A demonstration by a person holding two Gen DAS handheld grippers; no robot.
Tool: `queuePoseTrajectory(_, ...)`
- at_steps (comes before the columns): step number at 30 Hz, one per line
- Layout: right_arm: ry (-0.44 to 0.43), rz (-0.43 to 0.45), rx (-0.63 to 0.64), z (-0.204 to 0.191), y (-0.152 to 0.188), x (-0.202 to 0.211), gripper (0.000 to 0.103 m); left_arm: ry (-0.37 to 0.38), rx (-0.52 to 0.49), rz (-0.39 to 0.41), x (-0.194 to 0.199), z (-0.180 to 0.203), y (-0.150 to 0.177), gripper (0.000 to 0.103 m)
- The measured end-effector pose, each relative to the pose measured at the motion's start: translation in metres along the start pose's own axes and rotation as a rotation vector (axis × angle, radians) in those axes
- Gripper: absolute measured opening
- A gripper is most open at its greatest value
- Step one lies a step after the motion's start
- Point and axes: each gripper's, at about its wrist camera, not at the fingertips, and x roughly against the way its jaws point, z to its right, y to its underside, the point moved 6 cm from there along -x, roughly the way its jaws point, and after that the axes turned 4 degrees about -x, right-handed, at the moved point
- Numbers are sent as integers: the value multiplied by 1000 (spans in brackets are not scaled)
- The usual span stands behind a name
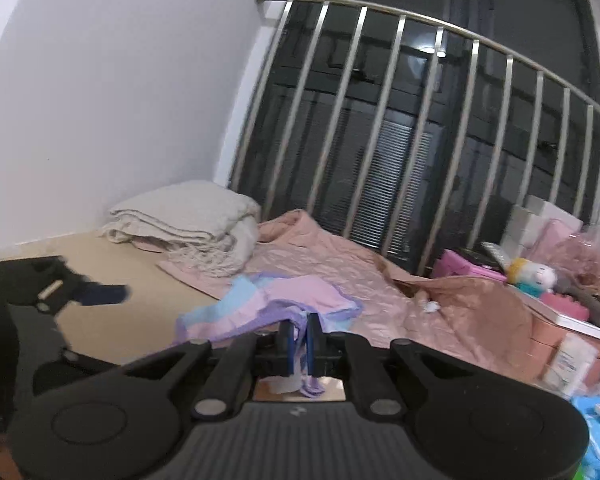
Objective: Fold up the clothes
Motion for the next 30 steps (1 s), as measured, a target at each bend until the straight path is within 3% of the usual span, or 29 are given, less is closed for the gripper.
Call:
queuePoseTrajectory(5,47,-61,-31,11,23,3,5,-26,47,-37,12,-16,19,67)
queuePoseTrajectory(9,73,-126,26,1,49,-8,5,-99,-28,-48,20,-19,19,65)
queuePoseTrajectory(10,68,-141,42,-3,55,-12,5,-85,-32,-64,21,-19,18,60)
queuePoseTrajectory(12,71,-145,93,-11,64,-20,6,-25,-10,-92,23,-19,14,6)
queuePoseTrajectory(13,59,-165,158,-19,70,-25,6,5,11,-104,25,-19,12,5)
queuePoseTrajectory(17,32,-177,327,-40,85,-29,6,5,27,-86,34,-24,8,5)
queuePoseTrajectory(23,69,-199,324,-36,93,-32,7,14,78,-73,38,-38,4,4)
queuePoseTrajectory(25,50,-193,268,-35,91,-29,1,-17,55,-60,37,-37,6,13)
queuePoseTrajectory(27,61,-165,239,-33,85,-23,2,-52,15,-67,35,-33,10,42)
queuePoseTrajectory(30,66,-151,175,-22,77,-16,1,-79,-30,-90,35,-31,17,44)
